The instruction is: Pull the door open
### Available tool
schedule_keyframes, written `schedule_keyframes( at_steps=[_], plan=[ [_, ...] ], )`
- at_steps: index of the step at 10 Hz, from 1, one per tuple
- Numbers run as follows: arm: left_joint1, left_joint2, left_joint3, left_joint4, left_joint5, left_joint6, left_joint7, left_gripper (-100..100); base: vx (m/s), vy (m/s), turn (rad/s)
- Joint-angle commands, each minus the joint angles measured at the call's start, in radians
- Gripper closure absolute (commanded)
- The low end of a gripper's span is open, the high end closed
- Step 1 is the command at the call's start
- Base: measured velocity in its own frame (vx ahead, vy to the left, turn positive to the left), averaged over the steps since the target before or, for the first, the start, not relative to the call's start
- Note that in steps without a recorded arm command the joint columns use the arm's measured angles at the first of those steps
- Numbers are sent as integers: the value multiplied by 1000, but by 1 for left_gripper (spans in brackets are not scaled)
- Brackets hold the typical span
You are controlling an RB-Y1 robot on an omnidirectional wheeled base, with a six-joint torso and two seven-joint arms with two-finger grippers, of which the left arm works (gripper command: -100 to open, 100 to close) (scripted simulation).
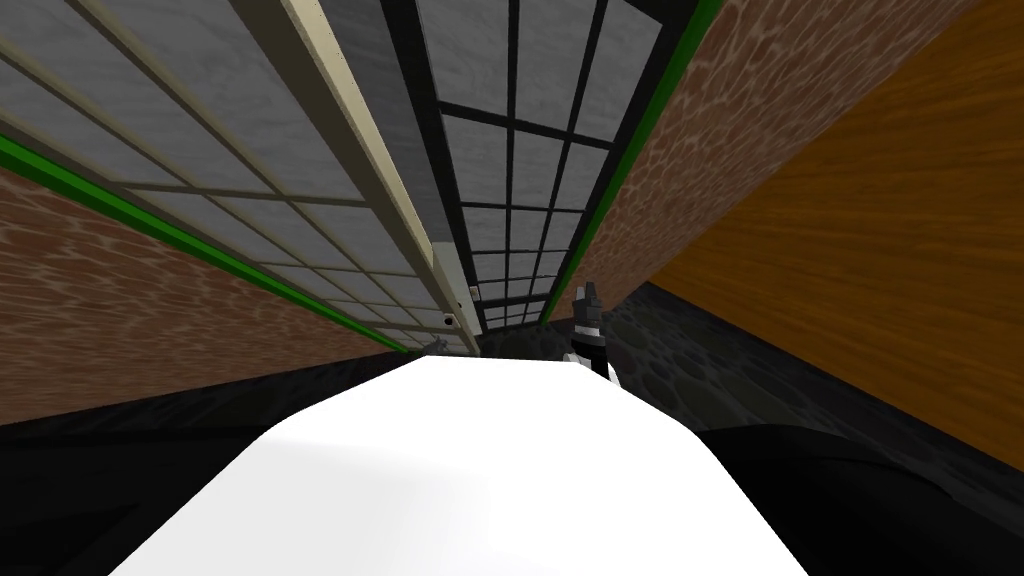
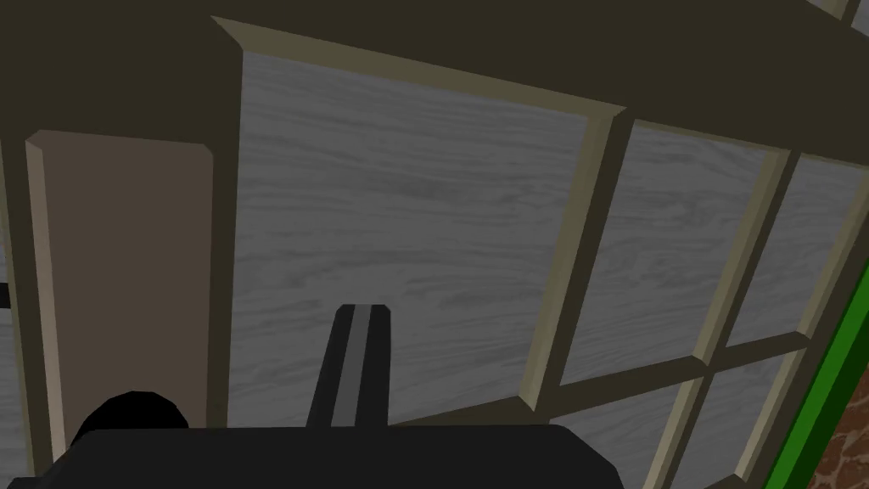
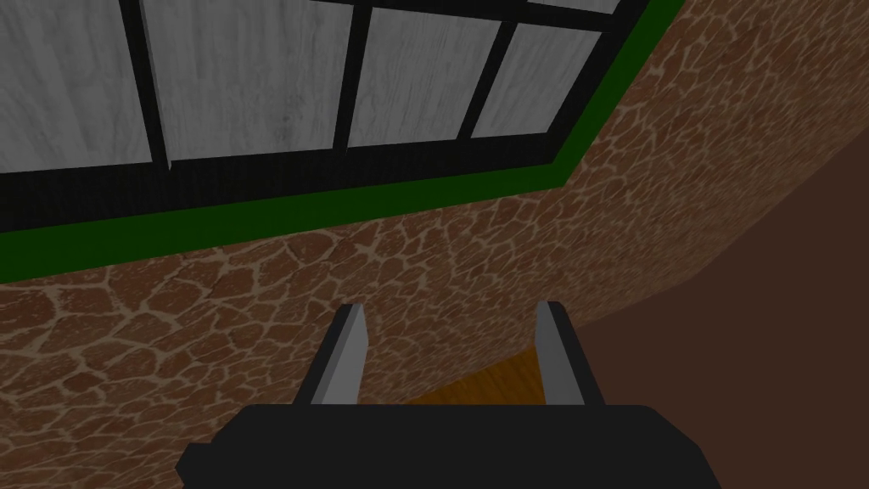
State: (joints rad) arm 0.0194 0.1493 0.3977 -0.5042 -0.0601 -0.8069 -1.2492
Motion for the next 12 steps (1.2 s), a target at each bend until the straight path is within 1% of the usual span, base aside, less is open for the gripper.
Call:
schedule_keyframes(
  at_steps=[1,2,3,4,5,6,7,8,10,11,12],
  plan=[
    [-22,9,-12,18,-12,-28,-2,-100,-198,42,-106],
    [-22,9,-12,18,-12,-28,-2,-100,-120,21,-25],
    [-32,20,-35,6,-32,-43,-1,-100,-151,11,-98],
    [-32,20,-35,56,-32,-43,-1,-100,-137,31,-72],
    [-32,20,-35,39,-32,-43,-1,-100,-59,21,7],
    [-32,20,-35,6,-32,-43,-1,-100,-8,5,12],
    [-47,37,-69,-14,-63,-66,2,-100,-128,35,-152],
    [-47,37,-69,-14,-63,-66,2,-100,-165,38,-134],
    [-63,55,-104,-34,-94,-90,4,-100,-159,36,-107],
    [-63,55,-104,-34,-94,-90,4,-100,-135,28,-54],
    [-70,62,-120,-43,-108,-100,5,-100,-110,33,-65]
  ],
)
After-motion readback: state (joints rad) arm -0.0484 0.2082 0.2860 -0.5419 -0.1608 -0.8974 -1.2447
